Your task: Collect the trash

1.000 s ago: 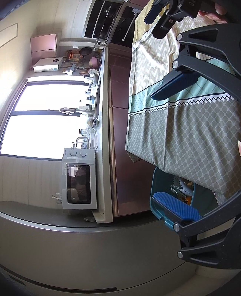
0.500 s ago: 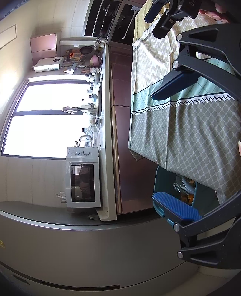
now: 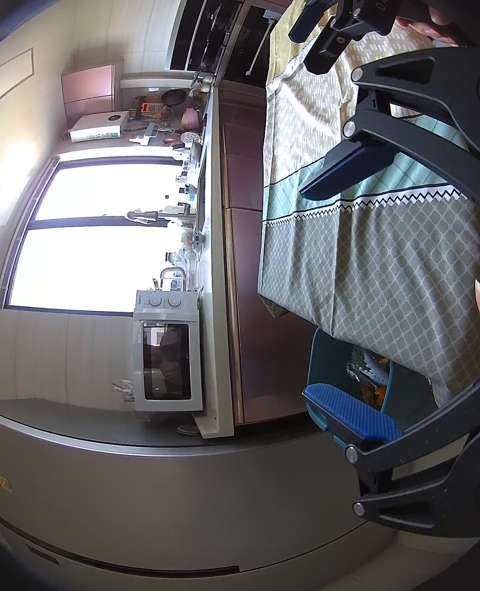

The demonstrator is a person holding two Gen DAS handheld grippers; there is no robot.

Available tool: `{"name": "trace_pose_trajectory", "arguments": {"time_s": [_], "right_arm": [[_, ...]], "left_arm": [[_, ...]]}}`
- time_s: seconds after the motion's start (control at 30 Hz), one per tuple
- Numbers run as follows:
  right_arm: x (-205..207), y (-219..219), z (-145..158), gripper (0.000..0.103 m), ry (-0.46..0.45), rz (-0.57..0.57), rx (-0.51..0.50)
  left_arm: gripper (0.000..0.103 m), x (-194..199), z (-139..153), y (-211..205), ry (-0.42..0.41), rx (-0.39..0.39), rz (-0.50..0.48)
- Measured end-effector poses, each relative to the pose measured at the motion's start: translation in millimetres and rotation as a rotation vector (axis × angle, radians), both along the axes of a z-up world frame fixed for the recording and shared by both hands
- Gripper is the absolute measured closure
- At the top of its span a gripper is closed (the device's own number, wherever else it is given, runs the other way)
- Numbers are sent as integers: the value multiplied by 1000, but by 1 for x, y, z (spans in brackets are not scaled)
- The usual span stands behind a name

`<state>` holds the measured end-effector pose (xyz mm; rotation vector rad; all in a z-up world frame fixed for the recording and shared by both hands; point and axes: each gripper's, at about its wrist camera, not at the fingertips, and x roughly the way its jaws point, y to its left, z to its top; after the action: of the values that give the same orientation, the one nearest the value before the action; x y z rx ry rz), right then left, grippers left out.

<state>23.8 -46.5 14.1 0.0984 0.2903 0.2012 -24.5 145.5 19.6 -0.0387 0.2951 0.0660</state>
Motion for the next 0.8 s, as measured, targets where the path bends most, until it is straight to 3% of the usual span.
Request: {"name": "trace_pose_trajectory", "arguments": {"time_s": [0.8], "right_arm": [[-2,2,-1,7,1,-10,8]], "left_arm": [[5,-1,-1,-1,8,0,3]]}}
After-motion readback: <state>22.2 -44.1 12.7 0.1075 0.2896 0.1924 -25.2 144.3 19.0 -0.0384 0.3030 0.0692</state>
